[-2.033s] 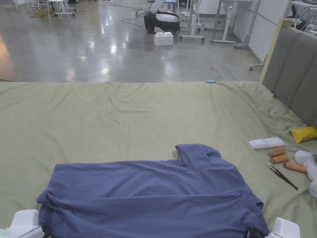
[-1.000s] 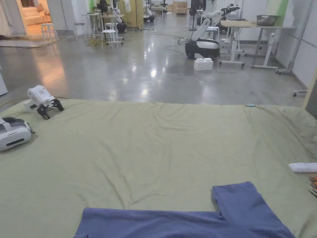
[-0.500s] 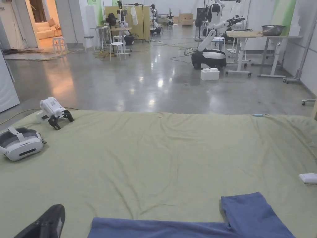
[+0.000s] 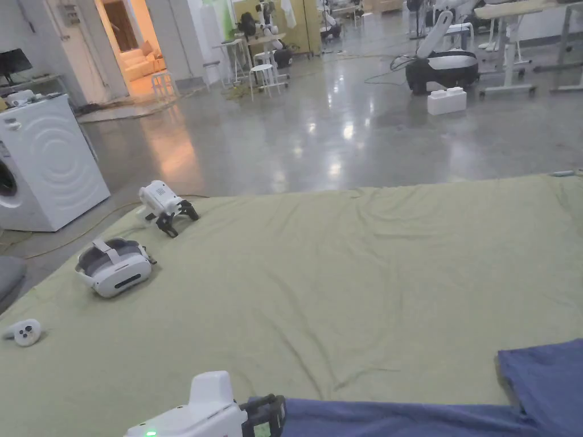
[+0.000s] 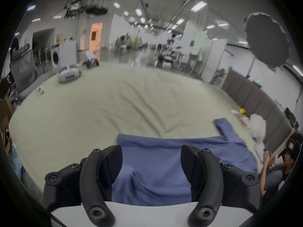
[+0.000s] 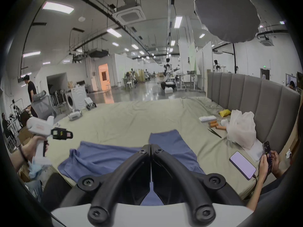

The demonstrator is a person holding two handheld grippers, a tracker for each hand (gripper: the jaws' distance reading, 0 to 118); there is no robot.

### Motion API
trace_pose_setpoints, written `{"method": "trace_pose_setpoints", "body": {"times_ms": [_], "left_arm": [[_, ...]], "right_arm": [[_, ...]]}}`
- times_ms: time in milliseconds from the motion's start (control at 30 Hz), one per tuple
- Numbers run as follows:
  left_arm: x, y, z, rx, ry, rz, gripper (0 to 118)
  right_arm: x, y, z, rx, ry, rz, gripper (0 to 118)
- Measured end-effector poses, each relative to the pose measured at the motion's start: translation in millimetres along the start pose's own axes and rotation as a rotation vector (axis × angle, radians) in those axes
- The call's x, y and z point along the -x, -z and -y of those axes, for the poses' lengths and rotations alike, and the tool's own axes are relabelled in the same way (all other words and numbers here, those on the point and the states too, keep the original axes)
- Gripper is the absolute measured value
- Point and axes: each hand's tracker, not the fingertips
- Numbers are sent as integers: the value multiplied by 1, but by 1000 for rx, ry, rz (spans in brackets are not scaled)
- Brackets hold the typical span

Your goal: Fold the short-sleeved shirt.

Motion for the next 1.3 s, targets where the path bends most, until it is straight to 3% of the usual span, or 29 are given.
{"method": "trace_pose_setpoints", "body": {"times_ms": [133,167,267,333,433,600,633,667,700,767,833,900,933,967,1000,1033,1067,1200,1300], "left_arm": [[14,77,-12,108,31,-59,76],[15,86,-12,123,40,-56,71],[19,120,-10,221,16,-99,41],[16,126,-3,210,27,-105,39],[8,122,-4,205,70,-98,2],[-8,135,2,253,128,-149,2],[-7,135,3,254,125,-147,2],[-7,134,2,254,124,-149,2],[-9,133,1,255,129,-150,2],[-8,133,1,258,124,-147,2],[-10,129,-2,268,108,-139,2],[-9,127,-5,274,104,-131,2],[-6,130,-6,278,100,-127,2],[-4,131,-7,281,97,-124,2],[-4,130,-8,285,91,-121,2],[-4,128,-11,287,82,-117,2],[-4,125,-13,287,77,-109,1],[0,51,-19,142,38,0,0],[13,-8,-2,86,28,40,0]], "right_arm": [[-19,11,7,67,9,49,0],[-22,13,9,79,13,67,0],[-32,20,14,117,29,97,0],[-38,27,17,140,35,110,0],[-47,43,18,177,63,105,0],[-77,128,0,296,76,70,5],[-89,159,-4,364,87,63,26],[-98,185,-5,385,98,67,67],[-109,216,-6,425,124,73,79],[-129,271,-5,526,147,77,70],[-143,321,10,682,124,142,68],[-150,343,29,786,106,191,46],[-150,339,31,757,137,162,44],[-146,332,24,726,128,177,26],[-141,324,16,707,114,166,1],[-134,314,12,679,81,129,0],[-133,310,9,666,62,161,0],[-140,250,-9,504,183,107,0],[-134,186,-5,440,180,98,0]]}}
